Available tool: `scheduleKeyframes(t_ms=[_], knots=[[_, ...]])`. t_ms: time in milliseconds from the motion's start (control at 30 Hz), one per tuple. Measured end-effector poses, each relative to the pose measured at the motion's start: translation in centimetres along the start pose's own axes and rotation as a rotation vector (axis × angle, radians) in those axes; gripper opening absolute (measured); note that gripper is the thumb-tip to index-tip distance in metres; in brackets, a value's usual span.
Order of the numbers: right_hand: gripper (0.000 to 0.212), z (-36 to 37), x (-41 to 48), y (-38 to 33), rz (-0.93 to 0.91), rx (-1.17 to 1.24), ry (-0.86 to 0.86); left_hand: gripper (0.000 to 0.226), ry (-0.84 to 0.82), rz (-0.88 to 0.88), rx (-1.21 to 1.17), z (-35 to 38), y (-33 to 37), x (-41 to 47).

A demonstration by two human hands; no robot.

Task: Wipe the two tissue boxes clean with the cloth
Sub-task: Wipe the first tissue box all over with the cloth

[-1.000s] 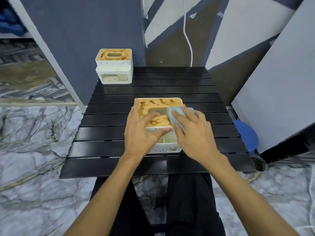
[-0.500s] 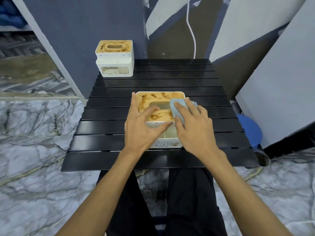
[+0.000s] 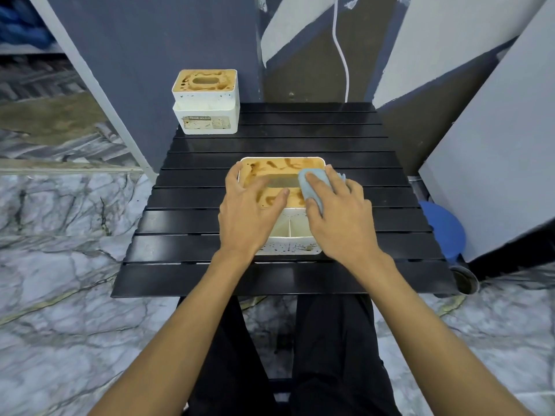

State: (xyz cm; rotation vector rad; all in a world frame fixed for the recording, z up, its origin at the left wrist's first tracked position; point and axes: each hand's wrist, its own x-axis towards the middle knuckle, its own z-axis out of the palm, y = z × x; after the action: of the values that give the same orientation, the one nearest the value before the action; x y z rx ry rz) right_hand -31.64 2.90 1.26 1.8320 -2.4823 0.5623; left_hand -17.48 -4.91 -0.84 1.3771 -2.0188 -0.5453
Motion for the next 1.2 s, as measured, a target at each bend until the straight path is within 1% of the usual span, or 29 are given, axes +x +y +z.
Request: scheduleKeyframes(t_ms=[67, 200, 333, 467, 667, 867, 933, 1067, 1133, 1200], knots=[[0.047, 0.0, 1.4, 0.2, 0.017, 0.009, -0.017, 0.031, -0.004, -0.016, 0.011, 0.0, 0.2, -0.2], [0.047, 0.2, 3.7, 0.1, 0.066, 0.051, -0.036, 0.031, 0.005, -0.025, 0.014, 0.1, 0.2, -0.2], [0.047, 0.3, 1.6, -0.1, 0.08, 0.086, -0.007, 0.032, 0.004, -0.027, 0.017, 0.2, 0.3, -0.2], [0.046, 0.3, -0.5, 0.1, 0.042, 0.044, 0.038, 0.032, -0.006, -0.019, -0.001, 0.1, 0.2, -0.3], [0.046, 0.3, 4.4, 0.5, 0.075, 0.044, -0.045, 0.034, -0.014, -0.029, 0.007, 0.1, 0.4, -0.3], [0.045, 0.0, -1.3, 0.1, 0.017, 0.019, 0.035, 0.032, -0.007, -0.037, -0.015, 0.3, 0.3, -0.2], [0.046, 0.0, -0.2, 0.4, 0.053, 0.019, 0.02, 0.033, -0.018, -0.026, -0.019, 0.3, 0.4, -0.2], [0.046, 0.5, 5.2, 0.5, 0.101, 0.058, -0.057, 0.034, -0.022, -0.011, -0.022, 0.1, 0.4, -0.3], [0.048, 0.8, 5.5, 0.6, 0.095, 0.06, -0.065, 0.035, -0.011, -0.004, -0.026, 0.1, 0.3, -0.2], [0.048, 0.4, 3.6, 0.6, 0.092, 0.083, -0.056, 0.037, -0.004, -0.001, -0.019, 0.3, 0.2, -0.2]])
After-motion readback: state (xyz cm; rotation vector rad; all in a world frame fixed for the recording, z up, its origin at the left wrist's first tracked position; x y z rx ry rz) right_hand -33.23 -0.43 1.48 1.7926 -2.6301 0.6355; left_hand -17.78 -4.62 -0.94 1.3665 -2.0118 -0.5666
